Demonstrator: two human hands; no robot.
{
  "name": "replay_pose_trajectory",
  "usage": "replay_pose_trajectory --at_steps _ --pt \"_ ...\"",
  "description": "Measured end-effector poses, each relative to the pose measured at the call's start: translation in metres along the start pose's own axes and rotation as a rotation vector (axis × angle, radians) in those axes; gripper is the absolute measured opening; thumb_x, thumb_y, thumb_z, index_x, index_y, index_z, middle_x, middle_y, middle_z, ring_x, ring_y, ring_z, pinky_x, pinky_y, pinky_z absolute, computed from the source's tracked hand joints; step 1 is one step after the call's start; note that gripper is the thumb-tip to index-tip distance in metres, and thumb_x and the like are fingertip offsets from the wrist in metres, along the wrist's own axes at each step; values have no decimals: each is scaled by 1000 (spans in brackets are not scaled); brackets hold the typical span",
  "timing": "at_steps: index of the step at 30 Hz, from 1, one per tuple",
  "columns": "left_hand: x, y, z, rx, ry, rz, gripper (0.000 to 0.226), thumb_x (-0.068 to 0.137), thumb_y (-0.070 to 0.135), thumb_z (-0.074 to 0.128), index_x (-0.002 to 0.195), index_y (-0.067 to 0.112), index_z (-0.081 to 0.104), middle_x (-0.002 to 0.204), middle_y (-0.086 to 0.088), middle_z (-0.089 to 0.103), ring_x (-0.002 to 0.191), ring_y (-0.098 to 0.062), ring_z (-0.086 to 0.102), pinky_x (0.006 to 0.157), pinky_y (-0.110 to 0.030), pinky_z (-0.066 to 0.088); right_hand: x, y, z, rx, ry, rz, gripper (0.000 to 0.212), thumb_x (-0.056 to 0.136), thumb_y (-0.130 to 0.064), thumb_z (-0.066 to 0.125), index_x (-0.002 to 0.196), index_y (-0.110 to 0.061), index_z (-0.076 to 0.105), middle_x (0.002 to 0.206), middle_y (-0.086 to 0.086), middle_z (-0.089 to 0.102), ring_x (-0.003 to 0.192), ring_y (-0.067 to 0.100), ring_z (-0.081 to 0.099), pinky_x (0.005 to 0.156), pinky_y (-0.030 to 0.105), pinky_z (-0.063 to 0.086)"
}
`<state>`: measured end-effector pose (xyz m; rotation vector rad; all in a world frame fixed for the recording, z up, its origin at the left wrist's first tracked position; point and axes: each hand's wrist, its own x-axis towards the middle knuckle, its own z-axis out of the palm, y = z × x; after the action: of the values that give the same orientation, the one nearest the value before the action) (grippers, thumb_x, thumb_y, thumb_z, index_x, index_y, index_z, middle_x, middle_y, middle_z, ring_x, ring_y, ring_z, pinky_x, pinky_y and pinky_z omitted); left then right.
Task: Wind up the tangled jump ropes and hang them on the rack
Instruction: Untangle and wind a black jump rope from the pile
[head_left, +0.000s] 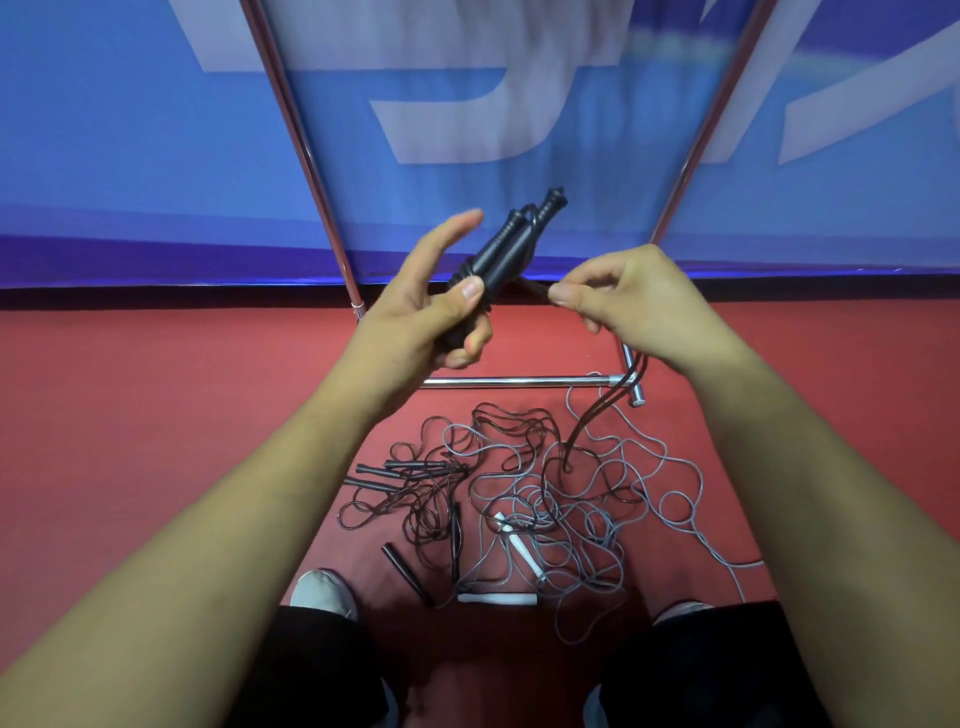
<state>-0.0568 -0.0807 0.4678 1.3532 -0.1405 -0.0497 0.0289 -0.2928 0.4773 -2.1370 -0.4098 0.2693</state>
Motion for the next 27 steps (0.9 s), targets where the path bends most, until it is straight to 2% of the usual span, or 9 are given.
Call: replay_pose_trajectory --at_steps 2,4,6,9,13,15,19,23,27 --pt "2 0 -3 -15 45 -10 44 97 12 51 140 20 49 70 -12 46 55 -18 44 50 -25 30 -2 0 -1 -22 -12 -27 15 89 -33 72 77 -24 74 52 -7 61 47 6 42 49 23 33" --pt "5 -1 -7 -25 97 -33 43 93 14 53 136 19 54 77 -14 46 57 -19 46 50 -25 31 -3 0 -2 -46 -48 -52 12 91 -26 71 80 -21 74 54 -14 62 46 1 45 51 17 35" --pt "6 -3 -13 3 109 -44 41 93 16 53 133 21 56 75 -13 47 57 -19 47 51 -25 33 -5 0 -1 -68 -115 -51 10 93 -19 68 85 -15 72 56 -14 62 45 -1 48 50 11 35" --pt "7 -6 -15 57 110 -41 36 95 17 53 131 21 54 73 -14 49 56 -20 45 52 -24 34 -5 1 0 -79 -173 -49 10 97 -15 61 93 -15 70 63 -7 66 48 7 45 52 25 39" --pt "9 -7 -17 159 151 -53 21 93 25 53 114 20 51 61 -6 56 53 -20 43 53 -22 39 -7 -2 -2 -60 -200 -48 15 99 -12 55 90 -15 66 65 -3 67 54 11 54 56 26 44" --pt "9 -8 -18 176 160 -59 20 93 25 54 111 18 48 61 -4 57 54 -21 44 53 -24 38 -8 -3 1 32 -244 -7 15 101 -10 53 92 -9 65 63 -2 64 53 12 53 56 25 44" --pt "9 -9 -23 230 191 -40 14 100 17 52 111 15 44 62 -1 60 55 -21 47 58 -32 34 -9 -3 3 262 -300 122 9 101 -10 54 96 -4 59 62 3 58 47 12 37 50 26 35" --pt "9 -7 -32 305 262 -30 13 104 6 48 111 16 41 65 -1 62 53 -19 50 57 -28 39 -10 -4 2 215 -249 116 6 93 -9 67 91 -8 61 63 2 64 49 13 40 48 22 35" --pt "10 -7 -33 387 286 -30 19 103 4 49 105 21 40 69 -4 63 52 -16 53 55 -24 41 -10 -4 3 72 -177 87 12 96 -15 63 89 -8 68 63 1 62 52 12 52 54 24 45"
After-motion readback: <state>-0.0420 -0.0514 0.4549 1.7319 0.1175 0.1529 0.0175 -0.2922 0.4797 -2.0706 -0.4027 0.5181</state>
